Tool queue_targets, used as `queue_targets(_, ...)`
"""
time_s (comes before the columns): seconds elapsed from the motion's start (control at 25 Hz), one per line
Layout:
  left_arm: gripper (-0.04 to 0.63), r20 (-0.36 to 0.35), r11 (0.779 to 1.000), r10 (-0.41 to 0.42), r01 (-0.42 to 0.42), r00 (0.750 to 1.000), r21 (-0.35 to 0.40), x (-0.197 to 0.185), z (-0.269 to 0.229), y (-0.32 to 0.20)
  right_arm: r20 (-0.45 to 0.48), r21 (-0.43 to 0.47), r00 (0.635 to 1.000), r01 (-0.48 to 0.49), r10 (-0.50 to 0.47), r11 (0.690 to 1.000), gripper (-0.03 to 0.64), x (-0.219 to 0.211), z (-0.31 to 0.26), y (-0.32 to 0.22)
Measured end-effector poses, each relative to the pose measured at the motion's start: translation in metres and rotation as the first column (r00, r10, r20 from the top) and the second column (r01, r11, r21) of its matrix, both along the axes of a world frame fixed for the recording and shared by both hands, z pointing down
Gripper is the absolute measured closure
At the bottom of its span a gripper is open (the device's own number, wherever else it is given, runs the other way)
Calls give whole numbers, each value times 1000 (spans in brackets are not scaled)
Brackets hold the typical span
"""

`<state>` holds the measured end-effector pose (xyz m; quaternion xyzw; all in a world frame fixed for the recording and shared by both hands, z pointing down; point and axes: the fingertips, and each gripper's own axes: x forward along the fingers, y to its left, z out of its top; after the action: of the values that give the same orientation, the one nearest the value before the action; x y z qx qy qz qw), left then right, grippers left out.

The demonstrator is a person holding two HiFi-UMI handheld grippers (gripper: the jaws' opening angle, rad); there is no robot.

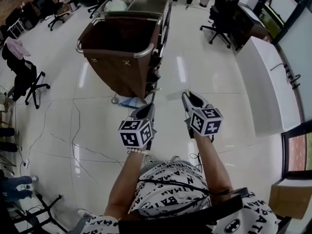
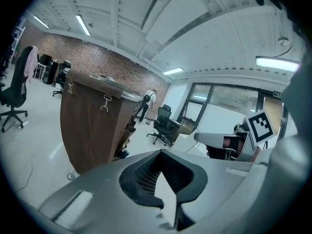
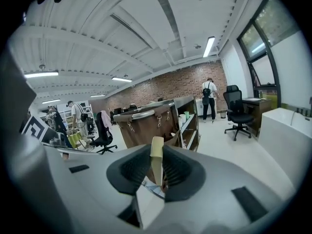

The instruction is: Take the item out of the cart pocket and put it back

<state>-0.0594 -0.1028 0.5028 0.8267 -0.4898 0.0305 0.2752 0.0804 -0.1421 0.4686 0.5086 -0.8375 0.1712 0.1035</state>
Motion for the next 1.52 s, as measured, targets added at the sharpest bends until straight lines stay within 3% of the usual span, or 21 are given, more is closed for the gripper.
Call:
queue_targets(0.24,595,-23,999,-44,44,999,7,14,-5,6,22,-46,999,27,-26,999,529,19,13,20)
queue_targets(0.76,595,21,999,-21,21,1000,-33,46,10,32,96,-65,995,-11,17,998,529,60,20,42)
queue_targets(1.52,595,46,999,36,-34,998,-42,28,14,30,121,5,989,-80,79,997,529,43,-8,39)
